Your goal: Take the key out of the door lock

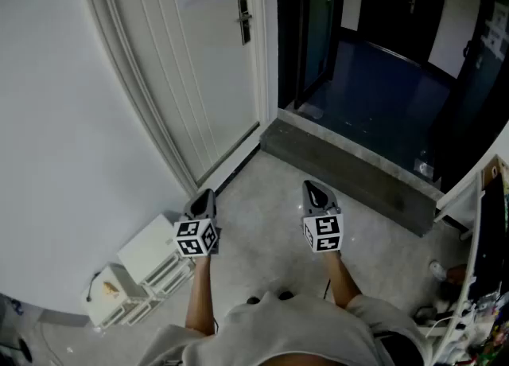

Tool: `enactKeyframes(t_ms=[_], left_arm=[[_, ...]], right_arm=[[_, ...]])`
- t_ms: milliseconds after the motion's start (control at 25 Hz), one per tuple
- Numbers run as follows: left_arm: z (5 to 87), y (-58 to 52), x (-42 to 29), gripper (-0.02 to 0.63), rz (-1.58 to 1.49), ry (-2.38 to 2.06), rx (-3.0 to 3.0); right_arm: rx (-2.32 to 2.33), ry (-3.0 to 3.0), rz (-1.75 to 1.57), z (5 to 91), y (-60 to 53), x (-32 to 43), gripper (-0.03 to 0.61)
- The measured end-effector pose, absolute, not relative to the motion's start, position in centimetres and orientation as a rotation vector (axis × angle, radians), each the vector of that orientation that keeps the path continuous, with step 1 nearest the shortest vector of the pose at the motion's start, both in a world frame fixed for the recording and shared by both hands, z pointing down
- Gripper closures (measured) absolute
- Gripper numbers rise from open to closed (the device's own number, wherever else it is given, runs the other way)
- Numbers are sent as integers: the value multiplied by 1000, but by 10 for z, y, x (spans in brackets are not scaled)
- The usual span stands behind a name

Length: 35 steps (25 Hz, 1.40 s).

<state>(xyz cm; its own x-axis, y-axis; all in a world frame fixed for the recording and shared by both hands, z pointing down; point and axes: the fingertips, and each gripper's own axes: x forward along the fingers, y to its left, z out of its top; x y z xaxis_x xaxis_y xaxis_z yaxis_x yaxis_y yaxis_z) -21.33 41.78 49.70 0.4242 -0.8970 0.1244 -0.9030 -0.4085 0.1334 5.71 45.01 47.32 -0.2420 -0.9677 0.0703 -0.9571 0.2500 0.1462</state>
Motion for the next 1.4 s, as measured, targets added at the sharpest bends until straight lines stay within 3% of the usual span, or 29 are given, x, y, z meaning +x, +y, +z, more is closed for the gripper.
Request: enactKeyframes(t_ms=[600,1400], left_arm=[[500,430,-201,595,68,-1611,2476],[511,431,-127,595,86,-1657,2436]], right_arm=[[1802,-2388,-116,474,454,64,555],[1710,-2432,-98,487,439,131,555]])
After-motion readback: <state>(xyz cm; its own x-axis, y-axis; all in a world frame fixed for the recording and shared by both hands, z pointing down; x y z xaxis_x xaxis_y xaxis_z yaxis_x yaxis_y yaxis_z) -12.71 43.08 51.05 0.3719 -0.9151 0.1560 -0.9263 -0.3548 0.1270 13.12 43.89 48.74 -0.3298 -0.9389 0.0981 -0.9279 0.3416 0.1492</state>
